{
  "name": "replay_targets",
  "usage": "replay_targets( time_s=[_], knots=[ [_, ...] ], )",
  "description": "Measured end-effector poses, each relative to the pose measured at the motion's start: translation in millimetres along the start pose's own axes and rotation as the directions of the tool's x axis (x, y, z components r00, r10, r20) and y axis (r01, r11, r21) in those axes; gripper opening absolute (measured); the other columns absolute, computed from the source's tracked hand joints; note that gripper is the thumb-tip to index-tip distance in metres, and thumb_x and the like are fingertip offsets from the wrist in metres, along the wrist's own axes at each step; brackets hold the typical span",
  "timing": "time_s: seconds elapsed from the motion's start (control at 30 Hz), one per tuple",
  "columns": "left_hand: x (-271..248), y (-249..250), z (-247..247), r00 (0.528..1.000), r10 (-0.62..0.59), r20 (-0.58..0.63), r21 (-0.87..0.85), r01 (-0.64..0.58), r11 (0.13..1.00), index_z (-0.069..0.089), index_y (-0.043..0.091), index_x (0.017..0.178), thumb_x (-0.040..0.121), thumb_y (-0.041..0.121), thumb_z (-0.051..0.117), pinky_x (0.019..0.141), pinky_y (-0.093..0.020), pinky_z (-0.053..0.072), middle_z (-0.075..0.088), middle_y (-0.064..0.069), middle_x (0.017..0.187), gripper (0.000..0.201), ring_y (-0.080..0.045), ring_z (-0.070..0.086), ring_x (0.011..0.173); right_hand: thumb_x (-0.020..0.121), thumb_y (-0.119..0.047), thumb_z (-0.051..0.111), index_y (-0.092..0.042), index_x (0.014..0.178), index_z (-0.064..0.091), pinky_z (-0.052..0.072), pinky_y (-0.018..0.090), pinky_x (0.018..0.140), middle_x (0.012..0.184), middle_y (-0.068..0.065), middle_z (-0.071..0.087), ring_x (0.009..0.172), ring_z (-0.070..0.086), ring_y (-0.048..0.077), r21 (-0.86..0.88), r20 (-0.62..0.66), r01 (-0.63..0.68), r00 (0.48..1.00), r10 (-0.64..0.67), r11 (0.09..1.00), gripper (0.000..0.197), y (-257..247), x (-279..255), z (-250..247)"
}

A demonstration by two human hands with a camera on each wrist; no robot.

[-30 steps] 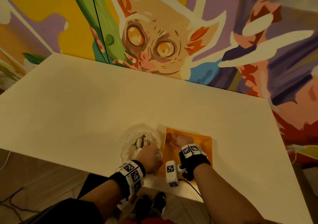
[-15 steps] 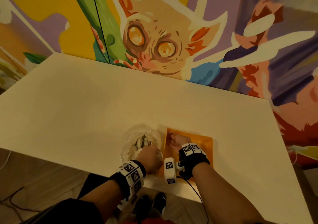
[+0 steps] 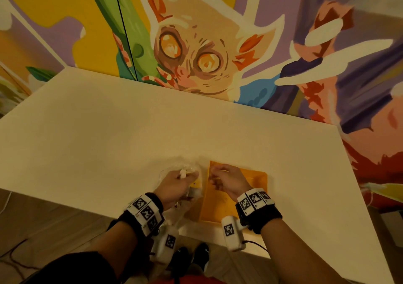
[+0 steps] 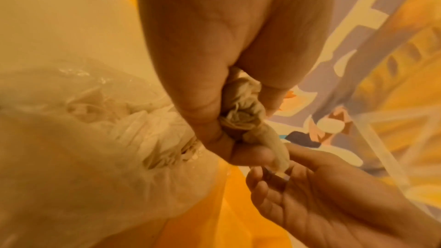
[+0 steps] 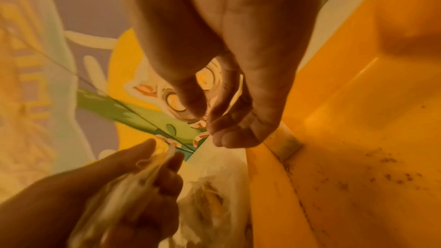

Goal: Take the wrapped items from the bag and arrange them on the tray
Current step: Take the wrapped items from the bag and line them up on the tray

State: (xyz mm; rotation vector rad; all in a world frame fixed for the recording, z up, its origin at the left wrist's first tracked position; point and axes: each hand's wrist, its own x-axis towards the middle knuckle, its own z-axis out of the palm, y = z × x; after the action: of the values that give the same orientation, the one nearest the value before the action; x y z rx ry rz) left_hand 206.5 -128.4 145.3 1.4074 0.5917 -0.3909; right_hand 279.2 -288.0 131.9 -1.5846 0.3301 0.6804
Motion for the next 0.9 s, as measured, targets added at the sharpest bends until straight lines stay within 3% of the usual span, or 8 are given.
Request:
replay_targets(
  time_s=[0.07, 0.17, 0.3, 0.5, 0.57, 0.7, 0.9],
  knots=[
    [-1, 3, -1, 1.000, -0.028, 0.009, -0.152, 0.029, 0.988, 0.064, -0.001, 0.110, 0.094, 0.034, 0.060, 0.058, -0.032, 0.053, 0.063, -0.017, 0.095, 0.039, -0.030, 0.064, 0.081, 0.092, -0.011, 0.064, -0.005, 0.102, 0.064, 0.049, 0.030, 0.056, 0.081, 0.010, 0.064, 0.059, 0.058, 0.018, -0.032, 0.099, 0.039, 0.995, -0.035, 0.999, 0.012, 1, -11, 5],
    [-5, 7, -2, 0.999, -0.026, 0.022, -0.206, 0.030, 0.978, 0.064, -0.002, 0.109, 0.097, 0.036, 0.054, 0.057, -0.033, 0.054, 0.068, -0.016, 0.088, 0.041, -0.026, 0.068, 0.072, 0.086, -0.019, 0.073, -0.009, 0.099, 0.065, 0.053, 0.029, 0.058, 0.076, 0.005, 0.065, 0.058, 0.059, 0.015, -0.081, 0.184, 0.103, 0.979, -0.087, 0.991, 0.018, 4, -26, 15],
    [-8, 4, -2, 0.999, 0.012, 0.050, -0.201, -0.002, 0.980, 0.065, 0.000, 0.104, 0.098, 0.035, 0.052, 0.058, -0.033, 0.054, 0.071, -0.012, 0.084, 0.038, -0.024, 0.069, 0.073, 0.082, -0.013, 0.077, -0.012, 0.091, 0.066, 0.053, 0.025, 0.055, 0.070, 0.000, 0.063, 0.054, 0.059, 0.010, -0.139, 0.139, 0.209, 0.972, -0.190, 0.968, 0.014, 10, -32, 20],
    [-10, -2, -2, 0.999, 0.040, 0.023, -0.181, -0.035, 0.983, 0.067, 0.006, 0.097, 0.096, 0.032, 0.058, 0.063, -0.034, 0.053, 0.067, -0.007, 0.077, 0.027, -0.022, 0.067, 0.073, 0.084, -0.012, 0.075, -0.011, 0.085, 0.066, 0.053, 0.025, 0.055, 0.075, 0.004, 0.064, 0.056, 0.060, 0.012, -0.105, 0.079, 0.213, 0.975, -0.205, 0.971, 0.009, 16, -31, 19],
    [-11, -2, -2, 0.998, 0.055, 0.013, -0.168, -0.052, 0.984, 0.067, 0.009, 0.091, 0.094, 0.032, 0.061, 0.060, -0.032, 0.051, 0.064, -0.005, 0.072, 0.024, -0.020, 0.061, 0.069, 0.086, -0.012, 0.072, -0.011, 0.086, 0.064, 0.053, 0.025, 0.054, 0.080, 0.004, 0.064, 0.061, 0.062, 0.013, -0.083, 0.054, 0.217, 0.975, -0.214, 0.972, 0.008, 16, -30, 15],
    [-11, -5, -6, 0.987, 0.159, -0.005, -0.096, -0.159, 0.983, 0.069, 0.008, 0.094, 0.089, 0.024, 0.070, 0.058, -0.032, 0.046, 0.061, -0.011, 0.078, 0.017, -0.022, 0.054, 0.069, 0.089, -0.014, 0.068, -0.014, 0.087, 0.062, 0.052, 0.028, 0.056, 0.088, 0.003, 0.068, 0.072, 0.064, 0.014, -0.101, 0.040, 0.251, 0.968, -0.248, 0.963, 0.006, 16, -29, 7],
    [-10, -2, -3, 0.954, 0.296, -0.051, 0.132, -0.287, 0.949, 0.071, 0.014, 0.094, 0.085, 0.018, 0.074, 0.051, -0.027, 0.046, 0.066, -0.020, 0.077, 0.011, -0.022, 0.055, 0.063, 0.091, -0.014, 0.066, -0.020, 0.085, 0.061, 0.045, 0.020, 0.049, 0.082, 0.001, 0.070, 0.072, 0.061, 0.014, -0.189, 0.067, 0.349, 0.937, -0.343, 0.918, 0.010, 22, -29, 8]
  ],
)
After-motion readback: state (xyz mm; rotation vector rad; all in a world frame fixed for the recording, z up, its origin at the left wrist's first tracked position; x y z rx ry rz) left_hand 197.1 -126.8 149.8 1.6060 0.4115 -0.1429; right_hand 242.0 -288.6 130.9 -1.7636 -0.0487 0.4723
